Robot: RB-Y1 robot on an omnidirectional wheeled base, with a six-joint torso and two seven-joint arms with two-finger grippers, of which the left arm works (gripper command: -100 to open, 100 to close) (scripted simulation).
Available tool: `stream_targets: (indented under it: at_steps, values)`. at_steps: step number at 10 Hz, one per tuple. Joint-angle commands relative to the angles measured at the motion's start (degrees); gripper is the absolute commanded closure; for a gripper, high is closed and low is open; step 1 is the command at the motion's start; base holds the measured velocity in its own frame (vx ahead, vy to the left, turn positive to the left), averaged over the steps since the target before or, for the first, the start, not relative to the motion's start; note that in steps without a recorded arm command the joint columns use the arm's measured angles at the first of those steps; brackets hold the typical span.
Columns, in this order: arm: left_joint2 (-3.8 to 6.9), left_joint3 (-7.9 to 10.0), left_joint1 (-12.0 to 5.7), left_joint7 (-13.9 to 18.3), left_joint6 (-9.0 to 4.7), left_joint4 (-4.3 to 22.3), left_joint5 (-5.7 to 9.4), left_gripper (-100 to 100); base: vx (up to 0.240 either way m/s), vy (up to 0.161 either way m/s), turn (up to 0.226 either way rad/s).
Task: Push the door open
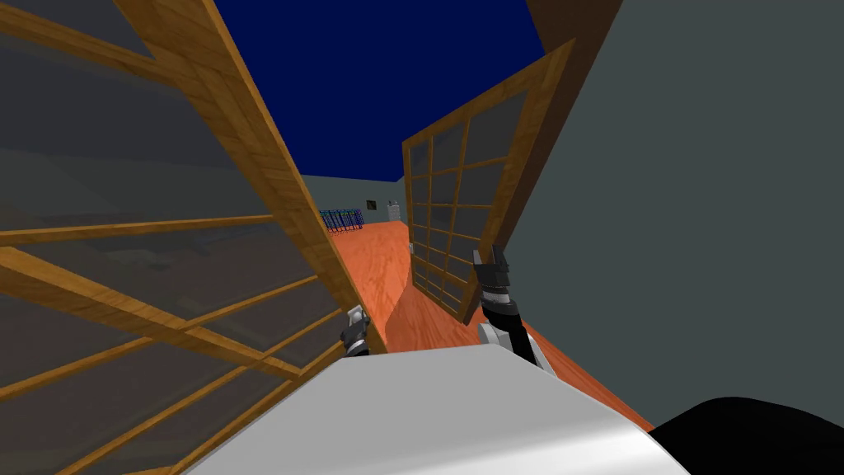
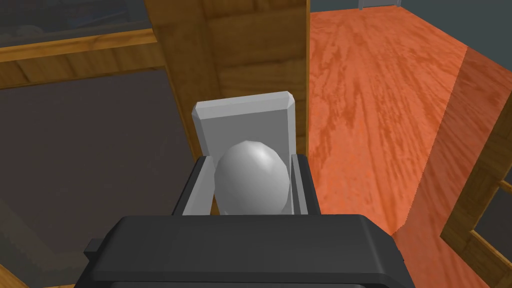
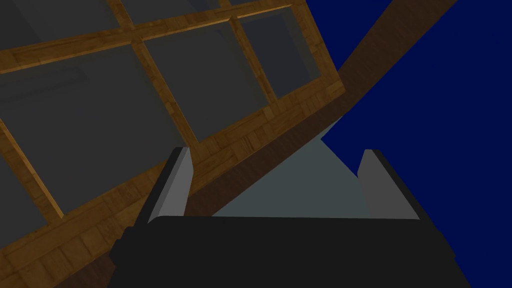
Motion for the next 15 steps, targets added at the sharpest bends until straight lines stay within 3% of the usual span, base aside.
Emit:
stream_targets:
  at_steps: [1, 2, 5, 6, 14, 15]
  values:
    - [0.86, 0.91, -0.58, 0.81, -1.84, 2.07, 0.27, 100, 0.06, 0.01, -0.013]
    - [0.97, 2.05, 0.0, 0.42, -2.21, 1.55, 1.49, 100, 0.089, 0.002, -0.102]
    - [1.07, 3.18, 0.58, 0.03, -2.58, 1.03, 2.72, 100, 0.099, 0.032, -0.061]
    - [1.08, 4.32, 1.15, -0.36, -2.96, 0.51, 3.94, 100, 0.092, 0.019, -0.095]
    - [0.61, 9.16, 3.6, -2.03, -4.54, -1.71, 9.13, 100, 0.105, 0.028, -0.081]
    - [0.61, 9.16, 3.6, -2.03, -4.54, -1.71, 9.13, 100, 0.106, 0.034, -0.015]
